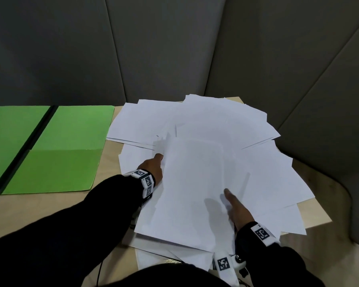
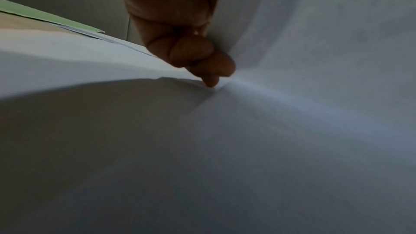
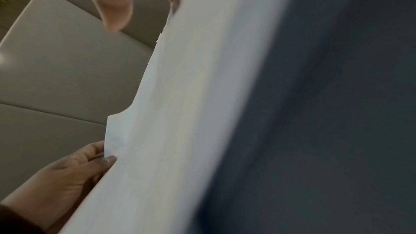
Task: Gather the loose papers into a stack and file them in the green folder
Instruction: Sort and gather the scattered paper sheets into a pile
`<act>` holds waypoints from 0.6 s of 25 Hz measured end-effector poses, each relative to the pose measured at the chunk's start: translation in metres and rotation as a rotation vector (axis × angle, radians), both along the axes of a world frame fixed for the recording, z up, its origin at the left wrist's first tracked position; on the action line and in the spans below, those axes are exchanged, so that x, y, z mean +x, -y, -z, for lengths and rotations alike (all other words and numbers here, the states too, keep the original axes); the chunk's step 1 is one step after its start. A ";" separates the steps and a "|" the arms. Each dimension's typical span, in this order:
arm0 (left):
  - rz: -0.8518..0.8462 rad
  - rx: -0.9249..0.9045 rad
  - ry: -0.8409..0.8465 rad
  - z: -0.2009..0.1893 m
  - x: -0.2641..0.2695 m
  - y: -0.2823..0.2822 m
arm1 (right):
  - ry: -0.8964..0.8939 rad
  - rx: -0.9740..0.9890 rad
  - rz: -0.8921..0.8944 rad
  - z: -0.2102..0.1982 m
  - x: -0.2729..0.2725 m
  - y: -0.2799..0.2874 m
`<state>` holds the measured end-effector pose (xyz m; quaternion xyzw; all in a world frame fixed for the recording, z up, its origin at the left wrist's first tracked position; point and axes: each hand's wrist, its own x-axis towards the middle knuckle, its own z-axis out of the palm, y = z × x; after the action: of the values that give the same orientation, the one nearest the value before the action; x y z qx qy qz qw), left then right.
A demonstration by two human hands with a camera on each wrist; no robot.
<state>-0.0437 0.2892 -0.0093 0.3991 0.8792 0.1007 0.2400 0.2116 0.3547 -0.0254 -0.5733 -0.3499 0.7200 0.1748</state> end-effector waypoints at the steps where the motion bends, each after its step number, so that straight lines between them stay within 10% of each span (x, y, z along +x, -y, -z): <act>1: -0.001 0.007 0.008 0.002 0.001 0.000 | 0.037 0.046 -0.047 0.001 -0.002 0.002; 15: -0.281 0.232 0.266 0.005 -0.059 0.010 | 0.185 0.365 -0.182 -0.011 0.018 0.010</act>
<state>-0.1025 0.2797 -0.0138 0.2806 0.8693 0.2854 0.2900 0.2292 0.3450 -0.0147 -0.5619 -0.5392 0.6018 0.1772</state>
